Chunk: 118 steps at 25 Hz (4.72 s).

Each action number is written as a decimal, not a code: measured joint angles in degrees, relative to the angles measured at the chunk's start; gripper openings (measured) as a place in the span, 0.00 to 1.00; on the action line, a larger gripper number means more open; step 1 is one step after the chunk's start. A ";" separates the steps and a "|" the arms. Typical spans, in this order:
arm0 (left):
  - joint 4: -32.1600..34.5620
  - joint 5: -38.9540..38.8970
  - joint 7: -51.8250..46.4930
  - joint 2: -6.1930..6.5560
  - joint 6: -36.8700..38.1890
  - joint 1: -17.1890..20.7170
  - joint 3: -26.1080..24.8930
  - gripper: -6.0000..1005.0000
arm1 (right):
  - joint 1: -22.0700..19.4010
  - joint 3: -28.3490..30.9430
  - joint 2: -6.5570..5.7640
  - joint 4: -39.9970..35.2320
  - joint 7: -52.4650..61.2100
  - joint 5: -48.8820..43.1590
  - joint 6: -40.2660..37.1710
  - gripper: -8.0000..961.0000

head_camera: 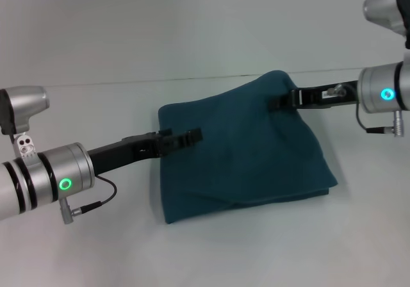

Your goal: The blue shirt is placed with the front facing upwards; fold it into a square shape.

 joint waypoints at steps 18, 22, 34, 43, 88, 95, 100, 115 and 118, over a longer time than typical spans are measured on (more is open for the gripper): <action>0.03 -0.04 -1.03 -0.11 0.09 -0.17 -0.18 0.93 | -0.67 -2.96 -1.51 1.66 0.03 -0.01 3.20 0.12; 0.01 -0.04 -1.09 -0.09 0.10 -0.18 -0.18 0.92 | -0.67 -3.04 -1.73 1.69 0.04 -0.97 3.62 0.12; -0.10 -0.04 -1.19 -0.21 0.04 -0.18 -0.17 0.91 | -0.67 -3.77 -1.87 2.80 0.11 -1.46 5.76 0.16; -0.60 0.29 -1.26 -0.28 0.04 -0.17 -0.18 0.90 | -0.12 -7.94 -0.86 6.23 -0.92 -1.59 13.38 0.20; -1.00 3.07 -1.02 -0.18 -16.34 -3.78 1.12 0.86 | -11.03 -6.26 -4.35 -4.51 1.39 7.51 -0.31 0.80; -4.97 7.17 -2.21 -0.25 -18.35 -7.30 1.35 0.85 | -12.81 -6.13 -4.27 -7.03 2.75 7.53 -2.26 0.80; -4.18 11.92 -7.55 -0.42 -17.57 -8.09 4.35 0.84 | -13.02 -5.84 -4.69 -7.87 3.61 7.54 -2.97 0.80; -4.42 14.74 -8.57 -0.72 -17.60 -8.26 5.63 0.83 | -13.15 -5.49 -4.79 -8.05 3.64 7.55 -3.29 0.80; -4.43 15.25 -8.62 -0.96 -17.54 -8.33 5.93 0.82 | -13.15 -5.49 -4.78 -8.05 3.65 7.55 -3.30 0.80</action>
